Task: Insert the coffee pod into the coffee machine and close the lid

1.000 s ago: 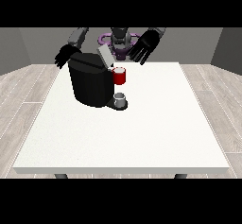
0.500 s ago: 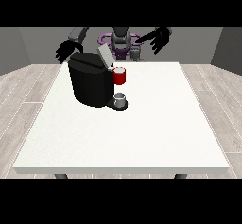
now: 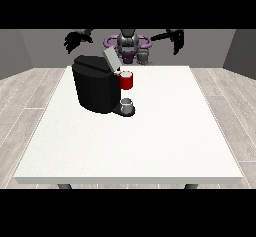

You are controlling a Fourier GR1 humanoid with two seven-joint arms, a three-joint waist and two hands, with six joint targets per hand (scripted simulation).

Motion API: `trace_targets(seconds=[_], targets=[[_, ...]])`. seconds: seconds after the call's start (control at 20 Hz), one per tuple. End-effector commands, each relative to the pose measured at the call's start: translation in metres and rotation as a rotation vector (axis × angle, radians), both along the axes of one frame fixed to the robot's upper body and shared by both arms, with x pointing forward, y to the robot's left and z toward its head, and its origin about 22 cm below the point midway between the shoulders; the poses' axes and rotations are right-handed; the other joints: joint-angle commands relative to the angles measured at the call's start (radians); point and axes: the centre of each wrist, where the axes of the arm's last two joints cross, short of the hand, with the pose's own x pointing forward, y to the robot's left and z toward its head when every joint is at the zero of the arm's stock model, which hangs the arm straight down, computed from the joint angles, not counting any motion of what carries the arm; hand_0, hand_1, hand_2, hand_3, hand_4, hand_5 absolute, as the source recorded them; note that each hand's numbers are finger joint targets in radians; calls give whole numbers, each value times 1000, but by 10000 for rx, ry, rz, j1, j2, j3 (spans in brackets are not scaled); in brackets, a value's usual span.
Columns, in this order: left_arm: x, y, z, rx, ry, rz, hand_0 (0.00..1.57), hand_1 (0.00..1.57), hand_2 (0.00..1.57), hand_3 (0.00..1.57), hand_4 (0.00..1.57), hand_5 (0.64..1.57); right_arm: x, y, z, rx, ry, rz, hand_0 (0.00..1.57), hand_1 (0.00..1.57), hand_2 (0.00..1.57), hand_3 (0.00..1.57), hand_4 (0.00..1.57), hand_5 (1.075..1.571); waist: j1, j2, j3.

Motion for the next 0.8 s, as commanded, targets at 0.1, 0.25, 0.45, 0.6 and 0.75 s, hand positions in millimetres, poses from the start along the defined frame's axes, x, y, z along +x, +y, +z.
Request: trace_targets(seconds=[0.1,0.25,0.45,0.6,0.75], targets=[[-31,-6,-37,-880,503,337,0,0,0,0,0,1571,18,3,43,-247,-678,1327,0,0,0,0,125,1571,306,-433,0],[-43,-13,-48,-1574,1194,176,0,0,0,0,57,1571,16,-14,50,-452,-733,1293,0,0,0,0,43,1571,805,-945,6],[-49,-7,-46,-1822,923,52,0,0,0,0,0,1571,35,15,75,-420,-1166,2087,0,0,0,0,0,1571,1080,-495,4],[-51,-14,-38,-1948,467,-101,0,0,0,0,88,1571,38,4,70,-773,-1155,2416,0,0,0,0,0,1571,1415,-102,7],[-47,5,-20,-1936,-188,-12,0,0,0,0,112,1571,50,15,88,-936,-1757,2933,0,0,0,0,239,1571,1385,545,6]])
